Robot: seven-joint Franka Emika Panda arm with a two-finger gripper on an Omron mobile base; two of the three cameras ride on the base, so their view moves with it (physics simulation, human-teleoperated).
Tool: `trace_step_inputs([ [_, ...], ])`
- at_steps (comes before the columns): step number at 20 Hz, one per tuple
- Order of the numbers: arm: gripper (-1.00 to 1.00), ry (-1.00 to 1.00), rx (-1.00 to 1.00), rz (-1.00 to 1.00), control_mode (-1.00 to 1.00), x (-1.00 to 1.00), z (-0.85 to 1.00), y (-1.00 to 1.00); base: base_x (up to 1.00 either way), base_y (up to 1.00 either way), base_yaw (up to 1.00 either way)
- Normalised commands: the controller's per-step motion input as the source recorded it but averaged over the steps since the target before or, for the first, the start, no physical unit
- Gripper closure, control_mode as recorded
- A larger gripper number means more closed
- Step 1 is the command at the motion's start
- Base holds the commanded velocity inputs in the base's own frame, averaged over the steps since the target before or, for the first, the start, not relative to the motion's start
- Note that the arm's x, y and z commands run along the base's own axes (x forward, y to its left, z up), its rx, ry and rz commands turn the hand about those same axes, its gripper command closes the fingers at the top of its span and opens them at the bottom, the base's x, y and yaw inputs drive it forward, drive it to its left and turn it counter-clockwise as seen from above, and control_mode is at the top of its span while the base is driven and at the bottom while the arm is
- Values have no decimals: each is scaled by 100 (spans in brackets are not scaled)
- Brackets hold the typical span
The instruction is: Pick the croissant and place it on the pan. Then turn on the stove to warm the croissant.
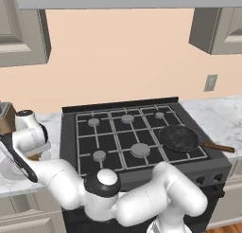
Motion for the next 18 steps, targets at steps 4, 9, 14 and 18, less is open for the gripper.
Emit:
trace_step_inputs([
  [4, 100, -13, 15, -19, -100, -28, 48, -100, 0, 0, 0],
  [9, 100, -17, 15, -24, -100, -15, 37, -100, 0, 0, 0],
  [14, 100, -13, 17, -23, -100, -14, 58, -100, 0, 0, 0],
  [18, 100, -11, 17, -17, -100, -8, 79, -100, 0, 0, 0],
])
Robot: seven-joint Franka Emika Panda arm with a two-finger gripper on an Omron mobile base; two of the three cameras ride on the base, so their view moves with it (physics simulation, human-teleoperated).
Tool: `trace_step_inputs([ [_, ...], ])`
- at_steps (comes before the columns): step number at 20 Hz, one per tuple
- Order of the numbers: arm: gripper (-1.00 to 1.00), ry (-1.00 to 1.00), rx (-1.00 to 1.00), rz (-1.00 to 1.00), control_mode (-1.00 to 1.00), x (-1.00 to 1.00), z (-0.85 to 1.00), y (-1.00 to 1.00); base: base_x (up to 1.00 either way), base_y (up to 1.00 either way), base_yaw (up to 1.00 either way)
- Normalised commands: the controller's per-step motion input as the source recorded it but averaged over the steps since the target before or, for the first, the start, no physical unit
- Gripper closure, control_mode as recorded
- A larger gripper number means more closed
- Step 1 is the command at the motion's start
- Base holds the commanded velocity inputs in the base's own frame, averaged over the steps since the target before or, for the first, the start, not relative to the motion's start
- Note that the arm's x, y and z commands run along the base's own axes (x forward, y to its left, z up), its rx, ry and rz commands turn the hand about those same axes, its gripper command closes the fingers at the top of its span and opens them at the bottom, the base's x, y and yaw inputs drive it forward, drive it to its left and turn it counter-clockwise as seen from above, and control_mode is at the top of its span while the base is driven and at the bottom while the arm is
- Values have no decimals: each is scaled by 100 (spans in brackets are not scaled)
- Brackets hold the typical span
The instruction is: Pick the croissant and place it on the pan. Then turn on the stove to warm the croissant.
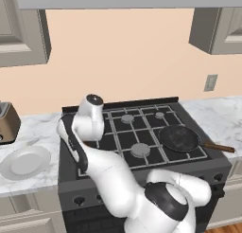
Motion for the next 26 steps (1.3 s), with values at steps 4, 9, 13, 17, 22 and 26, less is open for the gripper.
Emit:
trace_step_inputs([
  [4, 100, -8, 7, -14, -100, -1, 79, -100, 0, 0, 0],
  [9, 100, -1, 1, -15, -100, 0, 39, -100, 0, 0, 0],
  [13, 100, 8, 0, -19, -100, 0, 9, -100, 0, 0, 0],
  [17, 100, 10, -2, -20, -100, 0, 0, -100, 0, 0, 0],
  [22, 100, 11, -1, -19, -100, 0, 0, -100, 0, 0, 0],
  [26, 100, 10, -1, -19, -100, 0, -1, -100, 0, 0, 0],
])
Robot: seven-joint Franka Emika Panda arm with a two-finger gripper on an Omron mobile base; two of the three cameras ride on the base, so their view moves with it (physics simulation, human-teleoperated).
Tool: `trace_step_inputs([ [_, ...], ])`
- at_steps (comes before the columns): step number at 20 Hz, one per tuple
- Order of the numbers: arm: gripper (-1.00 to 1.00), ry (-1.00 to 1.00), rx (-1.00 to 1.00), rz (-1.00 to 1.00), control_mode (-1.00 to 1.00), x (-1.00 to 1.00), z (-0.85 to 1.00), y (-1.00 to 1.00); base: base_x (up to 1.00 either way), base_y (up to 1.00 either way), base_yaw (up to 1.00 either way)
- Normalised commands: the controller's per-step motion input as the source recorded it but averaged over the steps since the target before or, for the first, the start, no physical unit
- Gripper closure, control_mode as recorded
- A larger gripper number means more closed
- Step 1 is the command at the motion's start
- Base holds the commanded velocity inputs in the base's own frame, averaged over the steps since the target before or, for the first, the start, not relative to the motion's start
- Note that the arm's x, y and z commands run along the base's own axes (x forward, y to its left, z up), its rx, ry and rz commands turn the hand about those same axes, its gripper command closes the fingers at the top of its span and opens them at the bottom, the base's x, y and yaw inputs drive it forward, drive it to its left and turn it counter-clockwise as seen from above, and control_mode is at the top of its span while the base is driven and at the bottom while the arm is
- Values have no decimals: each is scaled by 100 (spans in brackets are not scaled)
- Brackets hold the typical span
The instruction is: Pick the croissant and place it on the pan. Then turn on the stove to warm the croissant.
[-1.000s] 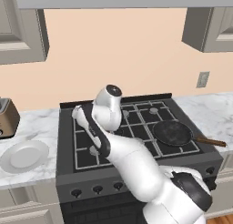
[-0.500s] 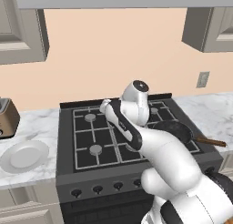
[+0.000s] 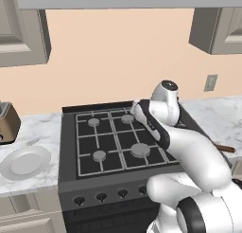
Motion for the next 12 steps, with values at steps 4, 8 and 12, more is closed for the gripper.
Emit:
trace_step_inputs([
  [4, 100, 10, -1, -23, -100, 0, -7, -97, 0, 0, 0],
  [8, 100, 10, -1, -23, -100, 0, -10, -82, 0, 0, 0],
  [12, 100, 9, -1, -21, -100, 0, -16, -68, 0, 0, 0],
])
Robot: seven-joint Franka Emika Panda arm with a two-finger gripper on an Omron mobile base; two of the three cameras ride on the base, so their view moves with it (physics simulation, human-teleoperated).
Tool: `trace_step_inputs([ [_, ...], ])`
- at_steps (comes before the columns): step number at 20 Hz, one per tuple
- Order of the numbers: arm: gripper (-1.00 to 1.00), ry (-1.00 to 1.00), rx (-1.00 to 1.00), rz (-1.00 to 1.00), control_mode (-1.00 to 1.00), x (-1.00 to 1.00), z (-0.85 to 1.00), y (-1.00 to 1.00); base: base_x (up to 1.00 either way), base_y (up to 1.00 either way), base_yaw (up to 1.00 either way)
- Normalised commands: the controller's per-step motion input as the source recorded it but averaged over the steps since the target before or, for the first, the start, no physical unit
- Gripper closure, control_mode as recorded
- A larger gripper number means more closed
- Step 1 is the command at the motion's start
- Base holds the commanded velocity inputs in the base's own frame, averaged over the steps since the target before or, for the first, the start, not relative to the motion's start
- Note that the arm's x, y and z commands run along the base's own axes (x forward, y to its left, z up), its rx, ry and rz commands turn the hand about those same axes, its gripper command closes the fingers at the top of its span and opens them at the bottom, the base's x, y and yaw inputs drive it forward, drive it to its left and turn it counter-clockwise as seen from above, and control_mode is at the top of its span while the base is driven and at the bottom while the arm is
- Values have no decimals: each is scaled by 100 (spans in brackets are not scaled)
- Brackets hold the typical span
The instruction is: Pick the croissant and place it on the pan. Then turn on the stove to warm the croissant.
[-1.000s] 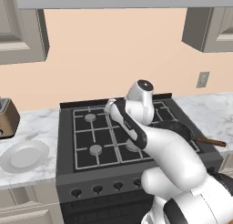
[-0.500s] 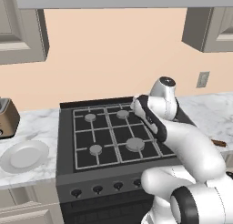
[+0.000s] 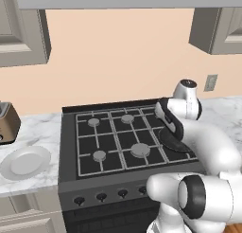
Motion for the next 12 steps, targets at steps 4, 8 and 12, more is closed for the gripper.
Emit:
trace_step_inputs([
  [4, 100, 6, 0, -17, -100, 0, -26, -55, 0, 0, 0],
  [8, 100, 2, 0, -9, -100, 0, -29, -33, 0, 0, 0],
  [12, 100, 0, 0, -4, -100, 0, -33, -20, 0, 0, 0],
])
